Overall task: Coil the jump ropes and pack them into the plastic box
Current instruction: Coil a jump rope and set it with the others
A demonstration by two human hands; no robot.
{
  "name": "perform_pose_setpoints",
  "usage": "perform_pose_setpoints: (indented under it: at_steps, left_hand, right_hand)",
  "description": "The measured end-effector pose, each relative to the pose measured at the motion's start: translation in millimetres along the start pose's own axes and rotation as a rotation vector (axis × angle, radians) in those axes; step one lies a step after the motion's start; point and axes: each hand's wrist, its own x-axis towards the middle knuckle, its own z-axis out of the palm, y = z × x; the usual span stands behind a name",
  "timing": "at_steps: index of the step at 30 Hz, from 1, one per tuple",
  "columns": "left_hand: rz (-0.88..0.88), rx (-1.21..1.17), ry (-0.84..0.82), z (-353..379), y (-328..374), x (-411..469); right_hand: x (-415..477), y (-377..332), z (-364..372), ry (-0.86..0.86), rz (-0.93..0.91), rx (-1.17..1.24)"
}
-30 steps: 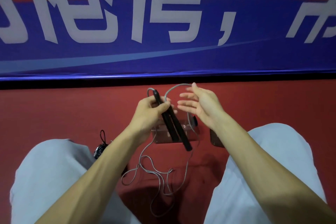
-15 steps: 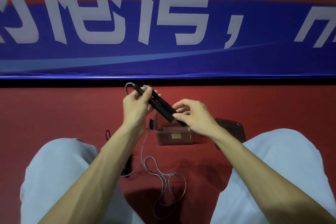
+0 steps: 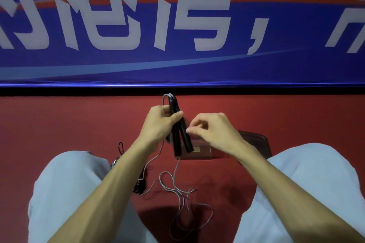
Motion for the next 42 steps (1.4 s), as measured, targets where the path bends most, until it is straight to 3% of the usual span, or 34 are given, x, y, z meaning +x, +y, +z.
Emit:
perform_pose_setpoints:
  at_steps: [4, 7, 10, 15, 22, 28, 32, 37, 42]
  left_hand:
    - [0.160, 0.722, -0.109, -1.2, -3.4, -3.5]
    - [0.202, 0.990, -0.153, 2.2, -3.9, -8.2]
    - [0.280, 1.090, -0.160, 3.9, -2.6, -9.6]
    - [0.368, 1.178, -0.116, -0.6, -0.7, -9.9]
    - [0.473, 1.097, -0.101, -2.2, 0.1, -11.5]
    - [0.412, 0.973, -0.131, 7.6, -2.9, -12.3]
    - [0.353, 0.942, -0.114, 15.8, -4.6, -10.8]
    - [0.219, 0.718, -0.192, 11.5, -8.2, -8.8]
    - [0.213, 0.604, -0.146, 12.4, -4.0, -11.2]
  right_hand:
    - [1.4, -0.1, -10.9, 0.330, -0.164, -0.011]
    - [1.9, -0.9, -12.7, 0.380, -0.316, 0.043]
    - [0.7, 0.4, -6.7, 0.274, -0.394, -0.038]
    - [4.5, 17.6, -3.9, -0.142, 0.017, -0.163]
    - [6.4, 5.8, -11.0, -0.166, 0.175, 0.103]
    - [6.3, 0.9, -24.9, -0.141, 0.357, 0.452]
    - [6.8, -1.2, -28.1, -0.104, 0.338, 0.555]
    - [11.8, 4.2, -30.3, 0.103, 0.356, 0.633]
    - [12.8, 4.8, -28.5, 0.261, 0.297, 0.572]
